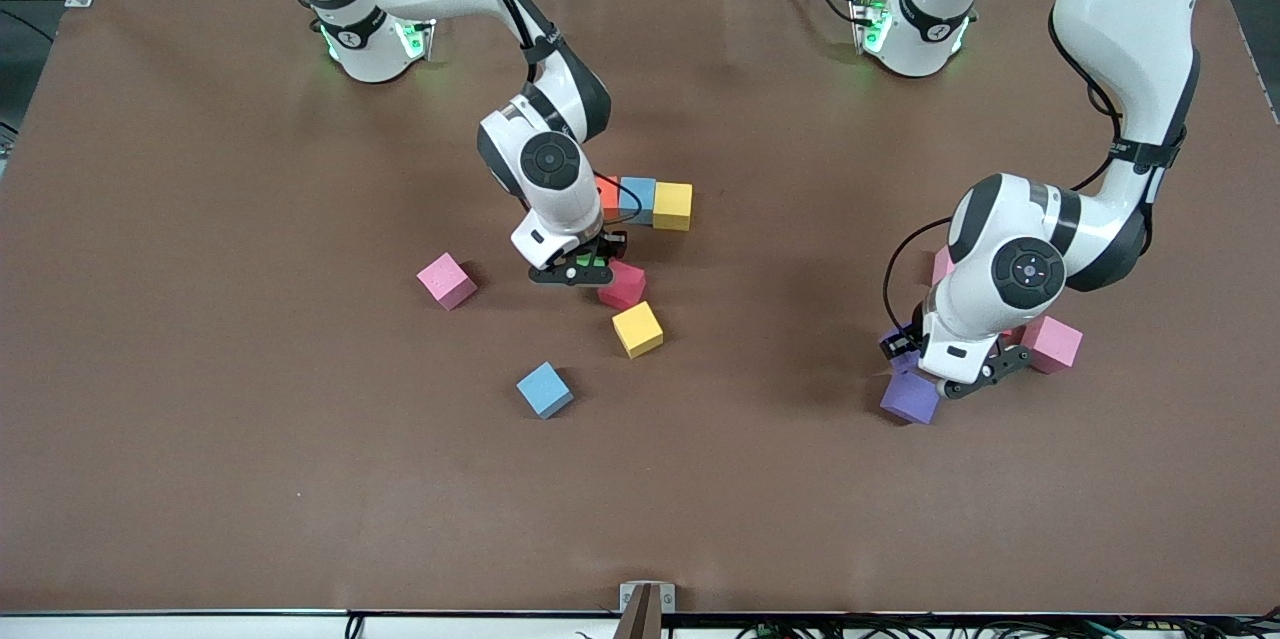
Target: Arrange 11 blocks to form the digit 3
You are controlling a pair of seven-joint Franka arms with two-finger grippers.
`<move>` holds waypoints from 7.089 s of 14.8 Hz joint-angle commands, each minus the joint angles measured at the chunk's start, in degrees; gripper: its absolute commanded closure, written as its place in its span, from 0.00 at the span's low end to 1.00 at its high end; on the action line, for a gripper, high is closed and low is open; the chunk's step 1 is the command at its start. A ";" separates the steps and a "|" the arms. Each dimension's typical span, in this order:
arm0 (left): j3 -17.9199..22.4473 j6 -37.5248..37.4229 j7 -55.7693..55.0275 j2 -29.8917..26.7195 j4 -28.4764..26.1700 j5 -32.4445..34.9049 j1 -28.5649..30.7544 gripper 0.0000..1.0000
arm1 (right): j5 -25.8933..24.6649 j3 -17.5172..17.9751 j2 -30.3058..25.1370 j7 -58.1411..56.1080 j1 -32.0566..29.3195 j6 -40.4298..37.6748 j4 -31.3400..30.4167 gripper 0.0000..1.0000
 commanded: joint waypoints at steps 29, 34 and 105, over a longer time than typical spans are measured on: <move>-0.24 -0.48 -1.85 0.94 1.50 1.24 -0.20 0.58 | 0.55 -0.02 -3.80 5.02 4.08 2.07 -5.96 1.00; -0.24 -0.48 -1.85 1.12 1.50 1.24 -0.20 0.58 | 0.55 -0.02 -3.80 5.02 4.08 2.16 -6.05 1.00; -0.77 -1.09 -3.43 0.42 2.20 0.98 -0.47 0.57 | 2.74 -8.20 -3.90 21.78 2.40 -11.92 8.10 0.00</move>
